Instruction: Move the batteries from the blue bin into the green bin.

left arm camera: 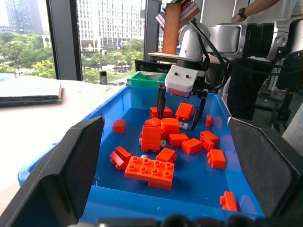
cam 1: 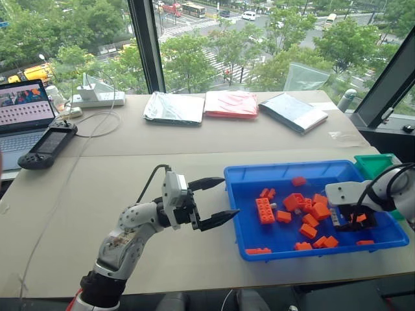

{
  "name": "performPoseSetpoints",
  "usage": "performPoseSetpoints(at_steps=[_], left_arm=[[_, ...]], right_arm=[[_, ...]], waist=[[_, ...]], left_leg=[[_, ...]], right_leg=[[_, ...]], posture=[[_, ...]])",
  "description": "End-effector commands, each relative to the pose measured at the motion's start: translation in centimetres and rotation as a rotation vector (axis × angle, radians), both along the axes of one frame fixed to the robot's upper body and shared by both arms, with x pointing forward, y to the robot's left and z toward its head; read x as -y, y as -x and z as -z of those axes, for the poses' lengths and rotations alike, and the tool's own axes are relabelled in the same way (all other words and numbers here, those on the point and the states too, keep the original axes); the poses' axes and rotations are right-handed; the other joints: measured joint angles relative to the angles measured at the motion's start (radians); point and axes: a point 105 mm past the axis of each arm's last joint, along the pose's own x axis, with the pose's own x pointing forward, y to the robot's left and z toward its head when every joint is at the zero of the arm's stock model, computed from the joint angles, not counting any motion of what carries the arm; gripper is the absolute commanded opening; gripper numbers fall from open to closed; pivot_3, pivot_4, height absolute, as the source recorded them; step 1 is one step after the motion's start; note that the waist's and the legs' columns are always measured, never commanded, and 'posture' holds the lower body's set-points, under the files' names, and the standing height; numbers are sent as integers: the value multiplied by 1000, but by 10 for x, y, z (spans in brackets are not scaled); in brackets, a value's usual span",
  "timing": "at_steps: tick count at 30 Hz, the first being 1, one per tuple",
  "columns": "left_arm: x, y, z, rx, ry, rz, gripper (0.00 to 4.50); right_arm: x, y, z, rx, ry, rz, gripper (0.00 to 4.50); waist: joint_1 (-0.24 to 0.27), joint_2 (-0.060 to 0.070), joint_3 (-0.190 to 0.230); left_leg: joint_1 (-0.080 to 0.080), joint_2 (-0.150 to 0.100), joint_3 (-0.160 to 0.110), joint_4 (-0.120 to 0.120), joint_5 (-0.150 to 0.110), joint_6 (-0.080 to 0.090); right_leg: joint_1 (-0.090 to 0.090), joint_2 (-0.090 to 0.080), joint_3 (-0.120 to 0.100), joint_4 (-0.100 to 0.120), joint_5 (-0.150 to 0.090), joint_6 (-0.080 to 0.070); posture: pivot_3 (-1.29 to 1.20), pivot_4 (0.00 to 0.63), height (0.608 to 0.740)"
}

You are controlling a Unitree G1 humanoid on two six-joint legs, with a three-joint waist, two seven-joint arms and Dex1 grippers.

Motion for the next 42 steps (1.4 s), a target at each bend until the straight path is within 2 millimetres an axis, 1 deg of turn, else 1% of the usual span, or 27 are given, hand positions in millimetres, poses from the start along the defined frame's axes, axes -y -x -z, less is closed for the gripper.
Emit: performPoseSetpoints(at_steps=[1,2,6,9,12,14,16,18,19,20,22,24,26,28,30,31,33,34,35,36,40,42], left_arm=[[2,4,-8,39,7,15,4500],[2,4,-8,39,6,16,4500],[2,4,-8,38,4,18,4500],[2,6,-6,27,7,18,4500],[1,6,-6,26,6,15,4500],[0,6,-7,29,5,11,4500],[0,5,-7,29,6,9,4500],[0,4,-7,29,6,9,4500],[1,4,-7,28,7,10,4500],[1,4,-7,28,7,10,4500],[2,5,-7,25,8,14,4500],[3,5,-6,23,10,16,4500],[5,4,-7,22,8,17,4500],[5,2,-7,23,5,17,4500],[5,2,-7,25,2,18,4500],[5,2,-7,25,2,19,4500],[5,2,-7,26,1,19,4500],[5,2,-7,26,1,19,4500],[5,2,-7,26,0,19,4500],[5,2,-7,26,0,19,4500],[4,2,-7,26,0,15,4500],[4,1,-8,26,0,13,4500]], right_arm=[[-2,2,12,-25,-6,-7,2813],[-2,2,12,-22,-9,-6,2550],[-1,-2,6,32,-13,15,2550],[7,-5,-16,126,5,59,2549],[5,-1,-47,229,-59,115,2549],[7,-1,-72,349,-91,159,2549],[20,-4,-90,462,-52,229,2549],[47,-12,-109,622,32,370,2549],[58,-14,-116,682,70,420,2549],[64,-16,-119,717,92,450,2549],[83,-16,-123,786,142,563,2549],[91,-16,-123,820,156,630,2549],[95,-18,-117,833,164,653,2549],[102,-18,-101,809,210,671,2549],[98,-22,-100,815,209,658,2549],[99,-23,-101,815,236,647,2549],[101,-24,-103,822,250,650,3552],[101,-23,-102,812,250,648,3727],[100,-23,-99,794,250,644,4121],[100,-23,-98,790,254,642,4417],[98,-24,-99,811,267,643,4469],[94,-26,-105,843,248,647,4469]], waist=[[0,-2,-1],[0,-2,-1],[0,-2,-1],[1,-2,-1],[7,0,0],[10,4,0],[10,5,0],[9,5,0],[9,5,0],[8,5,0],[7,4,0],[6,5,0],[3,5,0],[1,5,0],[0,5,0],[-2,5,0],[-2,6,0],[-2,7,0],[-2,7,0],[-2,7,0],[-1,7,0],[-1,7,0]], left_leg=[[0,0,0,0,0,0],[1,0,0,0,0,0],[1,0,0,0,0,0],[1,0,0,0,0,0],[-1,0,-1,0,0,0],[-2,0,0,0,0,0],[-3,0,0,-1,0,0],[-2,0,0,0,0,0],[-2,0,0,0,0,0],[-1,0,0,0,0,0],[-1,-1,1,0,0,0],[-2,-1,3,0,0,0],[-2,-1,3,-1,0,0],[-2,-1,3,-1,0,0],[-2,-1,3,-1,0,0],[-2,-1,3,-1,0,0],[-2,-1,3,-1,0,0],[-2,-1,3,-1,0,0],[-2,-1,3,-1,0,0],[-2,-1,3,-1,0,0],[-2,-1,3,-1,0,0],[-2,-1,3,-1,0,0]], right_leg=[[0,0,0,0,0,0],[1,0,0,0,0,0],[1,0,0,0,0,0],[1,0,0,0,0,0],[-1,-1,0,0,0,0],[-3,-2,0,0,0,0],[-3,-2,0,0,0,0],[-3,-2,0,0,0,0],[-2,-2,0,0,0,0],[-2,-2,0,1,0,0],[-2,-2,0,0,0,0],[-2,-2,1,0,0,0],[-2,-1,1,0,0,0],[-2,-1,1,0,0,0],[-2,-1,1,0,0,0],[-2,-1,1,0,0,0],[-3,-1,2,0,0,0],[-3,-1,2,0,0,0],[-3,-1,2,0,0,0],[-3,-1,2,0,0,0],[-2,-1,2,0,0,0],[-2,-1,2,0,0,0]], posture=[[0,150,740],[0,150,740],[0,150,740],[0,150,740],[0,150,740],[0,150,740],[0,150,740],[0,150,740],[0,150,740],[0,150,740],[0,150,740],[0,150,740],[0,150,740],[0,150,740],[0,150,740],[0,150,740],[0,150,740],[0,150,740],[0,150,740],[0,150,740],[0,150,740],[0,150,740]])
